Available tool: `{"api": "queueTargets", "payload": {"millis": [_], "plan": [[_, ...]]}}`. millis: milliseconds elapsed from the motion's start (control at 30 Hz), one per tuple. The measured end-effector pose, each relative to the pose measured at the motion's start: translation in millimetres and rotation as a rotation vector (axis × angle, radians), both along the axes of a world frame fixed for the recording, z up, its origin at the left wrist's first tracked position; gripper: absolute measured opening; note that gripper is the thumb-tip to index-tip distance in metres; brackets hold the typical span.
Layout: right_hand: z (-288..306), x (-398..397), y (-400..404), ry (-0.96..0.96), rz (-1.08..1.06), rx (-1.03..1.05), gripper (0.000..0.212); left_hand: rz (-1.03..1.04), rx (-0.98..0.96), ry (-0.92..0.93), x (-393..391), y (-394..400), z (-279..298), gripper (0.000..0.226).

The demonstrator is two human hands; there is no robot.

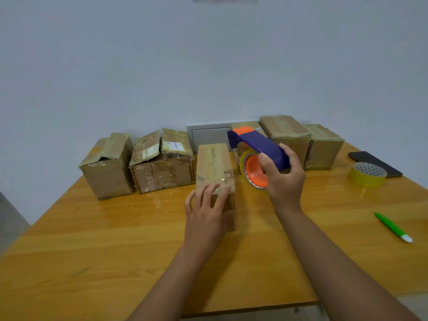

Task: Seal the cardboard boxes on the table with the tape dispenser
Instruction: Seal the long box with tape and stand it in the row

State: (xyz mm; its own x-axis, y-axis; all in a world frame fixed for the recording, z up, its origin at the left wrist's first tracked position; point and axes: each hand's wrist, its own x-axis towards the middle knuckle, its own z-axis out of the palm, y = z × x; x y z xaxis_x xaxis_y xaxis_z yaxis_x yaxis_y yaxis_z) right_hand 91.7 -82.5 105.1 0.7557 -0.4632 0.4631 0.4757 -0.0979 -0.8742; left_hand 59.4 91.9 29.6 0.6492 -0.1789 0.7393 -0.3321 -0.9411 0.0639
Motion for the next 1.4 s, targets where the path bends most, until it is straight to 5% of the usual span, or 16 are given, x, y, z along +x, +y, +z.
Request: {"api": "queueTargets", "payload": {"millis": [300, 900, 1200, 1300, 1400], "plan": [[-67, -6, -30, 0.145, -0.085, 0.076, 0.058, 0.064, -0.004, 0.08, 25, -4, -1, 0.059], [-83, 6, -33, 0.167, -0.072, 0.166, 0.059, 0.154, 0.172, 0.426, 152, -31, 18, 0.101], [-85, 7, -32, 0.211, -0.072, 0.16, 0.062, 0.094, 0.098, 0.535, 154, -31, 30, 0.099], [-85, 7, -31, 0.213, -0.069, 0.153, 0.06, 0.0, -0.028, 0.407, 142, -19, 43, 0.093], [-86, 7, -31, 0.213, -0.059, 0.131, 0.06, 0.128, -0.135, 0.255, 140, 10, 56, 0.081]]}}
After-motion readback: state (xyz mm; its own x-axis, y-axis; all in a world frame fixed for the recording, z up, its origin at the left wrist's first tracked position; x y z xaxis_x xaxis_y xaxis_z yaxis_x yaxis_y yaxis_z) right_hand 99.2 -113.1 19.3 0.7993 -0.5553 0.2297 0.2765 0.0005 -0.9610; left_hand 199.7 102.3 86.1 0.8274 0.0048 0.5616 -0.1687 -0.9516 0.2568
